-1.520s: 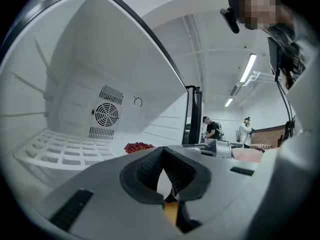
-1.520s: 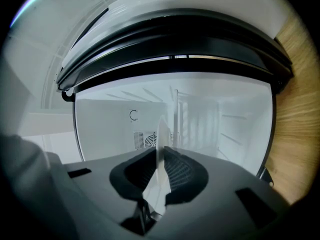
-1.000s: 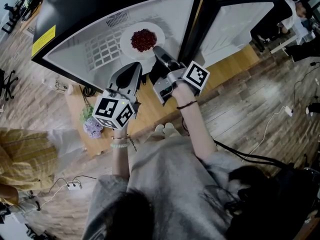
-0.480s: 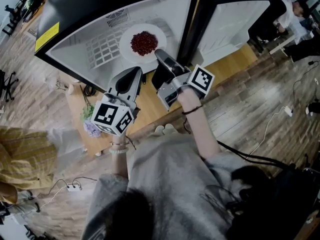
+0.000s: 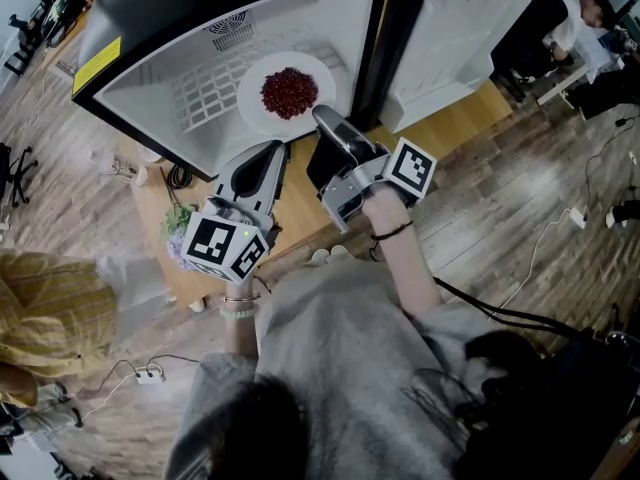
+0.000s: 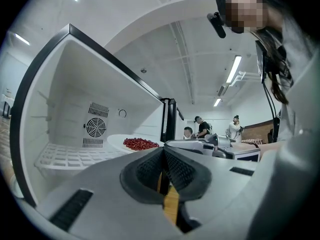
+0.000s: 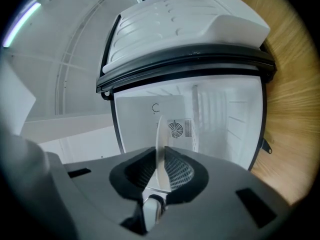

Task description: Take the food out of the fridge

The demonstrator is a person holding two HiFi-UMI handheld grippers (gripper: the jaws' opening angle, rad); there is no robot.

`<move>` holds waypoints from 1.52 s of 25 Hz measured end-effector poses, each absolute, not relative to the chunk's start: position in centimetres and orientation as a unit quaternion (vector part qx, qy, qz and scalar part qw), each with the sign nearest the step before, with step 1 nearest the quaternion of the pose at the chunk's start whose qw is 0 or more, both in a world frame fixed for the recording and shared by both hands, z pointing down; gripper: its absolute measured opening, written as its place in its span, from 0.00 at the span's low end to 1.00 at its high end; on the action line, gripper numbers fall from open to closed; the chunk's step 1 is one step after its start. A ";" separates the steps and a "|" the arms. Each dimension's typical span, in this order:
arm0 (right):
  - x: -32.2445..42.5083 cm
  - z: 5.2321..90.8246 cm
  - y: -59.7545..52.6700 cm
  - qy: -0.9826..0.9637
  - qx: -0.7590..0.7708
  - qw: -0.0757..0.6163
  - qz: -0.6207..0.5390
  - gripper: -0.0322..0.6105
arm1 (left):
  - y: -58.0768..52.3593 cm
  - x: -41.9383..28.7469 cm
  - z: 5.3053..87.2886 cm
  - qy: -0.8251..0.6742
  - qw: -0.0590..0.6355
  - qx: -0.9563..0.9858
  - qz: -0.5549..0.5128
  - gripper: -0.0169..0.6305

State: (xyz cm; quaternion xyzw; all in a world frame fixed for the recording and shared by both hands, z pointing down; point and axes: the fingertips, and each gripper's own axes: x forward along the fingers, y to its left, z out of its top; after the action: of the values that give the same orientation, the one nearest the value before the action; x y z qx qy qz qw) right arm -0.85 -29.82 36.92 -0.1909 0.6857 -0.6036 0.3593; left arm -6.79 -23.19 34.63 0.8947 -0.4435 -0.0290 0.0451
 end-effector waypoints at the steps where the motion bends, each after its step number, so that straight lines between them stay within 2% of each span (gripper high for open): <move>1: -0.7 36.9 -29.5 0.685 -0.190 0.360 -0.604 0.13 | -22.8 -6.7 34.6 -0.443 0.045 0.895 -0.030 0.04; 32: -1.4 36.6 -32.3 0.683 -0.181 0.347 -0.617 0.14 | -26.2 -7.6 33.4 -0.452 0.046 0.890 -0.038 0.04; 38: 0.8 36.7 -28.9 0.680 -0.182 0.355 -0.615 0.14 | -22.7 -5.5 33.6 -0.446 0.045 0.893 -0.034 0.04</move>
State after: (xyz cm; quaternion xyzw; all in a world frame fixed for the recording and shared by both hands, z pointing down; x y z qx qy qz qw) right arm 0.80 -28.86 36.69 -0.1815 0.6803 -0.6151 0.3549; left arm -5.49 -22.74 33.64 0.8931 -0.4463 -0.0344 0.0453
